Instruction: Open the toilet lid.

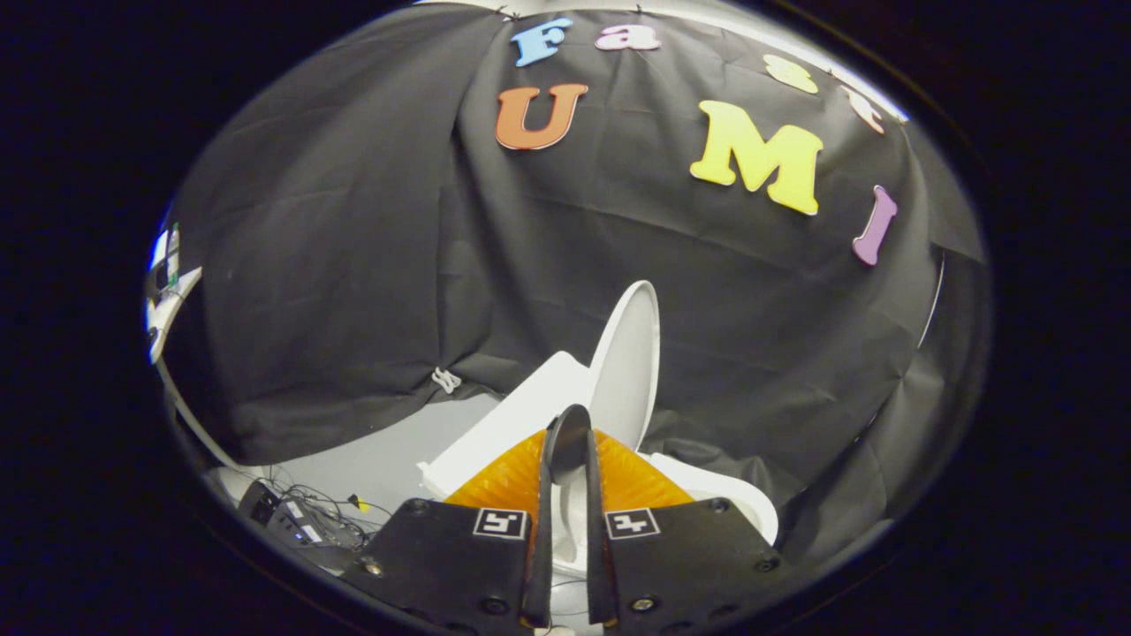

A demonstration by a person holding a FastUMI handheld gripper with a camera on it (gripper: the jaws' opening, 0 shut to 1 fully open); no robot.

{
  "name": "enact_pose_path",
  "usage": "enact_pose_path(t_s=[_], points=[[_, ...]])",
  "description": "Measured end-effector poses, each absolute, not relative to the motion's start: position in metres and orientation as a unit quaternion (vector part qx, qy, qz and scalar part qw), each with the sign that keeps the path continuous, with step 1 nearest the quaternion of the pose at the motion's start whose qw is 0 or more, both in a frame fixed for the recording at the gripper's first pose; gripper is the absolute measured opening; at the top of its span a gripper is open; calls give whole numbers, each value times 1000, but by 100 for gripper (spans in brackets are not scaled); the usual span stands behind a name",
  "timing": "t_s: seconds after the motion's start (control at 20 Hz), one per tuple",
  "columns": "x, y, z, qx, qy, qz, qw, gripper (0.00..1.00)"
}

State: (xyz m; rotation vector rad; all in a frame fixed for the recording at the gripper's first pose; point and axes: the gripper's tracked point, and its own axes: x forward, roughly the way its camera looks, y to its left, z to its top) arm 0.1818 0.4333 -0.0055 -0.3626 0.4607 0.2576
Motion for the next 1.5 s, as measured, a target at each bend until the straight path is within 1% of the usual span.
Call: enact_pose_path(t_s=[0.1,0.2,0.3,0.55,0.6,0.75,1.0,1.15,1.25,1.35,1.5], points=[[177,426,-7,-169,228,142,948,21],[169,420,1,-162,218,153,950,36],[158,410,21,-170,179,157,956,51],[119,369,52,-170,110,162,966,98],[110,361,55,-169,101,167,966,99],[87,326,59,-189,89,172,963,99],[48,245,66,-152,69,139,976,100],[21,199,61,-118,38,140,982,100],[14,166,52,-111,23,129,985,100],[17,132,41,-107,20,104,989,100],[11,101,38,-86,9,86,993,100]])
